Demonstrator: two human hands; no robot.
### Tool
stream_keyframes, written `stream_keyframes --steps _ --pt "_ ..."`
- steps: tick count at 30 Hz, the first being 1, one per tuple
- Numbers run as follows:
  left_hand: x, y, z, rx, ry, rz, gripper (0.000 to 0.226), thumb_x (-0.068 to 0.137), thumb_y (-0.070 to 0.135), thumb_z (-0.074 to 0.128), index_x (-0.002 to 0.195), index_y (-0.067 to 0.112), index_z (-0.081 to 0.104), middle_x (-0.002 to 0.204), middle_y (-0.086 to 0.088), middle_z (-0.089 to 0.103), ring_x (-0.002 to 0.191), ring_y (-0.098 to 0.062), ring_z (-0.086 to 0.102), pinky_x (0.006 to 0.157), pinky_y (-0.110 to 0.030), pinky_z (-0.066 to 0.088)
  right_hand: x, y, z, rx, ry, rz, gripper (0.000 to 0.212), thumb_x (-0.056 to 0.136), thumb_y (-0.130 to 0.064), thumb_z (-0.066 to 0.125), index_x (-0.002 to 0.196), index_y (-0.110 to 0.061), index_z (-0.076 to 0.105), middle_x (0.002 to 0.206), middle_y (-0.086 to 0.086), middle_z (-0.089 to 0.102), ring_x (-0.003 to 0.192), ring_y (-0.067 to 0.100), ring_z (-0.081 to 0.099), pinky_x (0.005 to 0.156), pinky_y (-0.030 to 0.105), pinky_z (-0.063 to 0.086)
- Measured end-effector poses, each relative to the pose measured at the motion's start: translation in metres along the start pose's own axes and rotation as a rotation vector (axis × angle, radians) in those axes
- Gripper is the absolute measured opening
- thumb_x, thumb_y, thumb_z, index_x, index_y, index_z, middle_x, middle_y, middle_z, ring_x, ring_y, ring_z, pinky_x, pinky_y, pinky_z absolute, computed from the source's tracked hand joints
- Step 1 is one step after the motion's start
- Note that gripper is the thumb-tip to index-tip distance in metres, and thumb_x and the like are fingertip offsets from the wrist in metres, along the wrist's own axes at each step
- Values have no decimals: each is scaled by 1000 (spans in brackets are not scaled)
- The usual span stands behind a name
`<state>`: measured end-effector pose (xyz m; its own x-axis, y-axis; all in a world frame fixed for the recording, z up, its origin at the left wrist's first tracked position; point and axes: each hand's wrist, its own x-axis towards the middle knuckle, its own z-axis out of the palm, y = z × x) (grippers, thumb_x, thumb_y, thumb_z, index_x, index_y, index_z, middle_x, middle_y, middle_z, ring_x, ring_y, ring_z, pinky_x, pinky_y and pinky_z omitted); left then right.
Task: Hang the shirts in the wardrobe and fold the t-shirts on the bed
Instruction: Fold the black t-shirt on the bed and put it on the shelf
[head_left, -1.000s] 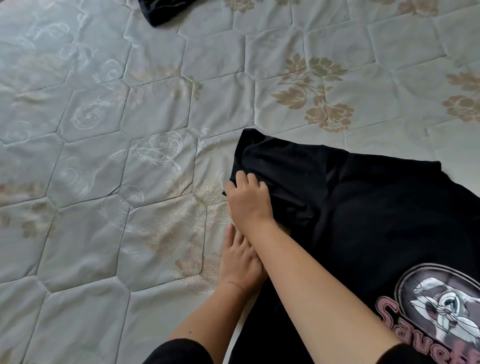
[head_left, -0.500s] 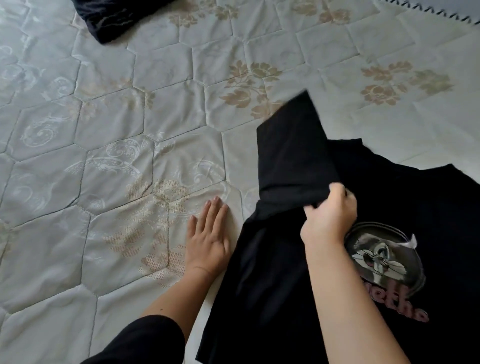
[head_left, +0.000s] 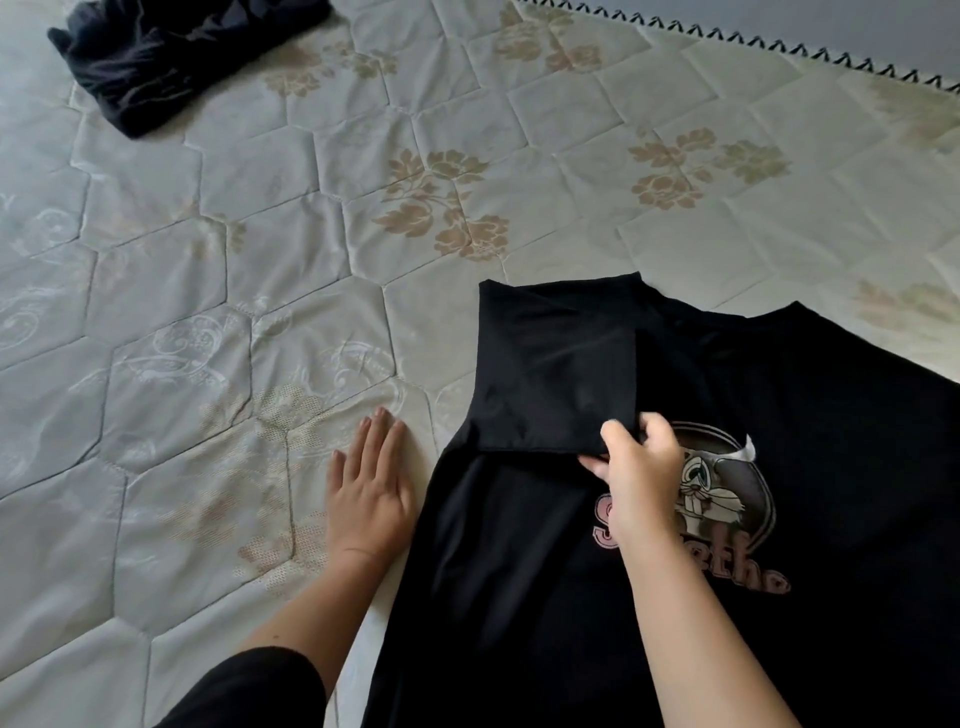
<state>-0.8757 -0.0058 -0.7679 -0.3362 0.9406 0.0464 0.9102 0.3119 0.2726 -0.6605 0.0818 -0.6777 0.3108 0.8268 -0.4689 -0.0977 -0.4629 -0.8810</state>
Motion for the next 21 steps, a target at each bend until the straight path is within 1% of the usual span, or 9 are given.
stream_keyframes --steps 3,4,6,8,10,13,16,19,21 --pt "0 0 0 -4 5 -9 60 82 26 29 139 15 44 151 -2 34 139 -16 23 110 -46 21 4 16 -10 -79 29 175 16 84 -3 54 69 -8 47 75 5 50 54 15 59 57 30 49" --pt "-1 0 0 -5 6 -10 60 82 27 29 139 15 45 150 -2 34 139 -16 23 110 -46 21 8 18 -11 -95 41 217 18 85 -7 56 69 -7 48 73 4 48 54 17 59 55 30 48" --pt "0 0 -1 -2 10 -9 61 81 27 29 139 15 45 150 -3 35 139 -15 21 109 -47 21 18 13 -8 -187 69 178 28 87 -17 58 63 -8 46 66 3 44 58 19 50 54 32 50" --pt "0 0 -1 -3 9 -7 61 81 27 30 138 14 46 150 -3 36 138 -14 20 109 -46 20 29 4 -3 -323 104 60 45 88 -24 57 51 -13 32 53 2 31 53 20 31 55 36 37" --pt "0 0 -1 -7 15 -9 61 81 26 30 138 14 46 150 -4 36 138 -14 19 109 -45 19 42 -5 2 -349 141 34 52 87 -28 57 48 -14 27 49 2 27 50 21 25 59 37 29" --pt "1 0 -1 -2 23 1 61 80 26 31 138 13 46 148 -5 38 137 -16 22 109 -41 15 60 -17 15 -242 190 119 40 86 -29 62 59 -9 39 56 2 38 51 19 34 56 31 34" --pt "1 0 -2 7 29 19 61 79 25 33 137 13 45 147 -6 39 136 -17 24 108 -38 12 71 -19 23 -72 200 161 36 85 -23 64 65 -10 38 59 0 39 51 14 34 47 23 33" --pt "1 0 -3 0 34 15 61 78 24 34 137 14 43 147 -7 40 136 -17 24 108 -38 13 71 -17 23 -140 100 97 23 87 -14 61 68 -8 50 64 -1 50 64 17 46 57 25 41" --pt "0 0 -2 -1 32 18 61 77 24 34 137 15 41 147 -7 40 136 -17 25 108 -38 13 70 -15 16 -246 108 -54 15 88 -9 56 74 -6 52 66 -2 52 69 19 47 58 28 39"
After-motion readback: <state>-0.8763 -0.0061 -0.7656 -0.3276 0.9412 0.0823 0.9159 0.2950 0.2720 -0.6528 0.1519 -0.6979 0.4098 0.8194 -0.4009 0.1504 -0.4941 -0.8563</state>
